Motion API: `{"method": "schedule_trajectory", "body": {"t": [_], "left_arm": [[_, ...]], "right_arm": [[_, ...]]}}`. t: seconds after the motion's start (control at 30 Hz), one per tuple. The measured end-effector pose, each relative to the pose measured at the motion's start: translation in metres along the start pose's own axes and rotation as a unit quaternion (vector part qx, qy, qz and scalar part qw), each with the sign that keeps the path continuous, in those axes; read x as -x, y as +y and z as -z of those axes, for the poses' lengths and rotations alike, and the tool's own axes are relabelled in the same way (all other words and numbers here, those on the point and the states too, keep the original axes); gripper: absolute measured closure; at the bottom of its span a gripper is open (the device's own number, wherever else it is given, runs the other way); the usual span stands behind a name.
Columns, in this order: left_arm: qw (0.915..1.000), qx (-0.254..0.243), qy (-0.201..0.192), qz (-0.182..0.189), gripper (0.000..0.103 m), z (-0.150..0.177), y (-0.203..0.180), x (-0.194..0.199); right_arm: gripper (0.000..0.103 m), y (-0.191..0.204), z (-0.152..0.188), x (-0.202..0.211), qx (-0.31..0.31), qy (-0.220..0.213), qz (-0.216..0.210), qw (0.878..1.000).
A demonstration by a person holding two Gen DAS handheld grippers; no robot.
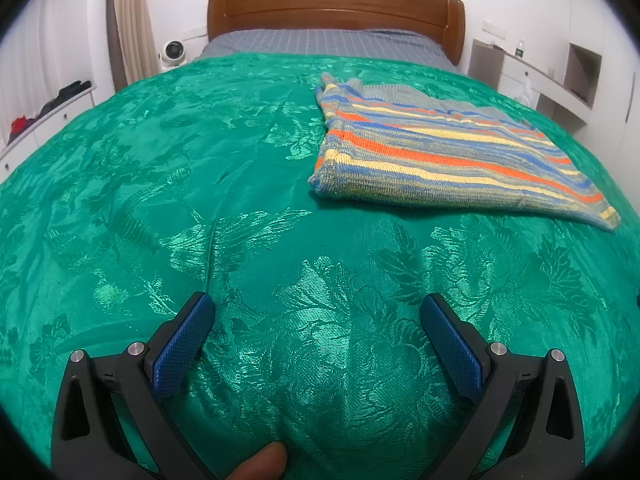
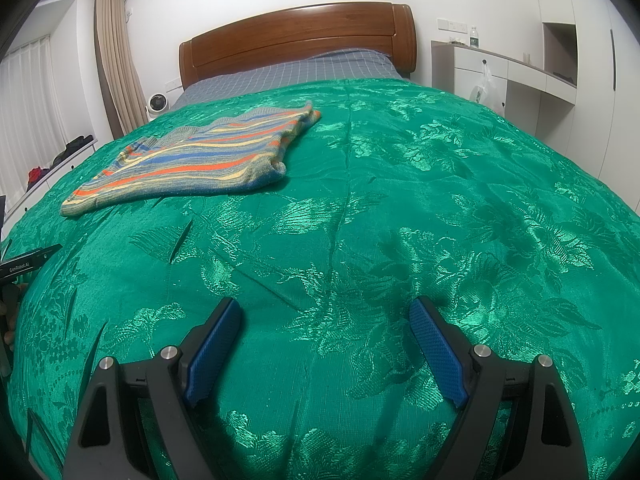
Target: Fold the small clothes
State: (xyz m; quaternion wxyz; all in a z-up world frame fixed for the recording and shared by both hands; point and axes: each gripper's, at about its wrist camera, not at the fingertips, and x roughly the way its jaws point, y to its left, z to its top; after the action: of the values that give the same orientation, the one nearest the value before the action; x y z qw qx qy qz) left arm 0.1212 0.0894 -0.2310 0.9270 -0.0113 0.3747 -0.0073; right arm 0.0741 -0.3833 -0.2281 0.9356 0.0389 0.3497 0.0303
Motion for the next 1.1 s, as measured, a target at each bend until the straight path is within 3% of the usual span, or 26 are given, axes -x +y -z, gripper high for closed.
{"method": "schedule_trajectory", "body": {"t": [0.47,0.63,0.67,0.73,0.9,1.0,1.1], "left_arm": [[1.0000,0.000,0.003,0.001,0.001,0.000,0.001,0.001],[0.9986,-0.014,0.046,-0.020,0.001,0.001,-0.008,0.020],[0.9983,-0.014,0.054,-0.014,0.001,0.001,-0.012,0.026],[0.9962,-0.035,0.071,0.038,0.001,-0.002,-0.033,0.041],[0.9822,-0.140,0.055,0.113,0.001,-0.027,-0.118,0.057],[0.9625,-0.208,0.044,0.169,0.001,-0.045,-0.194,0.042],[0.9451,-0.269,0.031,0.182,0.007,-0.050,-0.256,0.017]], "right_arm": [[0.017,0.000,0.000,0.000,0.000,0.000,0.000,1.000],[0.017,-0.002,-0.001,0.001,-0.004,0.002,-0.004,1.000],[0.017,-0.002,-0.002,0.002,-0.006,0.004,-0.005,1.000],[0.016,-0.002,-0.006,0.005,-0.007,0.018,-0.007,1.000],[0.015,-0.015,-0.028,0.017,-0.020,0.056,-0.052,0.997],[0.015,-0.040,-0.054,0.022,-0.020,0.066,-0.081,0.994],[0.015,-0.071,-0.086,0.015,-0.036,0.078,-0.106,0.991]]}}
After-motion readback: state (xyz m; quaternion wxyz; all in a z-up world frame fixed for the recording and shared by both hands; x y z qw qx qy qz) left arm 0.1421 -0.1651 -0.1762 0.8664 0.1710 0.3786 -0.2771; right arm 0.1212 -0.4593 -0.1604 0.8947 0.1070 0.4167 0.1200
